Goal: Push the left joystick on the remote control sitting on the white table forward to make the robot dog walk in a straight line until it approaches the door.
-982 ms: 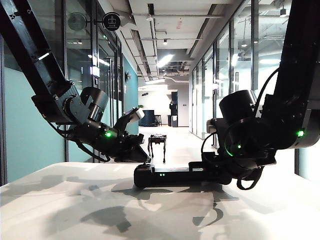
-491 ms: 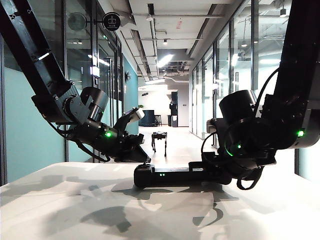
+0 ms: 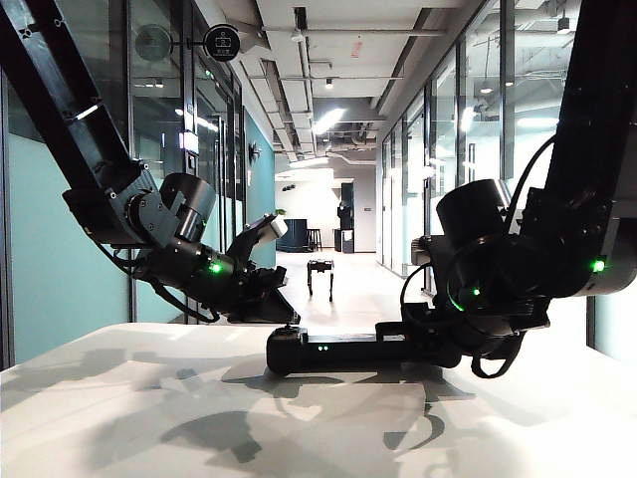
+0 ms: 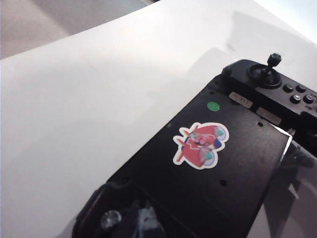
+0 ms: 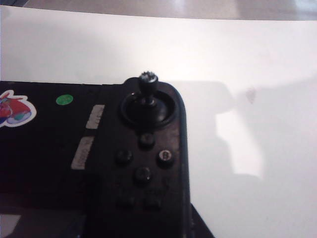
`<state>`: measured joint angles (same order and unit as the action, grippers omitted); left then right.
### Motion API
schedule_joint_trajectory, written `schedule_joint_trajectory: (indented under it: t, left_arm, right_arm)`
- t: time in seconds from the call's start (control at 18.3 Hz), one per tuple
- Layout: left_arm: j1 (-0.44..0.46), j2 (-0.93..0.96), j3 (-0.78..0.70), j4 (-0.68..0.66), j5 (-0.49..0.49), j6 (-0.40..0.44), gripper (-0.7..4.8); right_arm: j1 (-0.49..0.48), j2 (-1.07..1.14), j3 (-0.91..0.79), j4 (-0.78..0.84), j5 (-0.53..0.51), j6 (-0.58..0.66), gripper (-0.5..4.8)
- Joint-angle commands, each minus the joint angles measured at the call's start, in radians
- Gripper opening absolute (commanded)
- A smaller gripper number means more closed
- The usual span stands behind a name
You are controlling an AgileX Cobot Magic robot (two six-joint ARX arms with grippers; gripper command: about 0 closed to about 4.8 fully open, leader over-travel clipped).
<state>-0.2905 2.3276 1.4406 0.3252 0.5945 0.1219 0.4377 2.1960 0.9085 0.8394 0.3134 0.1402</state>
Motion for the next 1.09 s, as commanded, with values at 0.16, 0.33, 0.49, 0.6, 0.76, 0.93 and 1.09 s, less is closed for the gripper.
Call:
schedule_joint_trajectory:
  t: [0.16,0.33,0.49,0.6,0.76,0.93,1.09]
  left_arm:
    - [0.001,-0.010,0.004,-0.019,-0.007,0.001,-0.06]
    - [0.001,-0.035,0.005,-0.050,-0.007,0.001,-0.06]
    - [0.001,-0.109,0.004,-0.198,-0.007,0.010,-0.05]
    - [0.001,-0.150,0.004,-0.275,-0.008,0.039,-0.06]
    - [0.001,-0.225,0.004,-0.368,-0.016,0.038,-0.05]
    - [0.001,-0.300,0.004,-0.422,-0.019,0.035,-0.05]
    - [0.000,-0.367,0.004,-0.460,-0.071,0.019,-0.06]
  right_arm:
    - [0.000,-0.006,0.003,0.025,-0.001,-0.006,2.01]
    - [0.000,-0.006,0.003,0.024,-0.001,-0.007,2.02]
    - [0.000,-0.006,0.003,0.024,-0.001,-0.007,2.02]
    - [0.000,-0.006,0.003,0.024,-0.001,-0.010,2.02]
    - [0.000,-0.006,0.003,0.024,-0.001,-0.010,2.02]
    - [0.000,-0.006,0.003,0.024,-0.002,-0.010,2.02]
    - [0.000,-0.006,0.003,0.024,-0.002,-0.010,2.19]
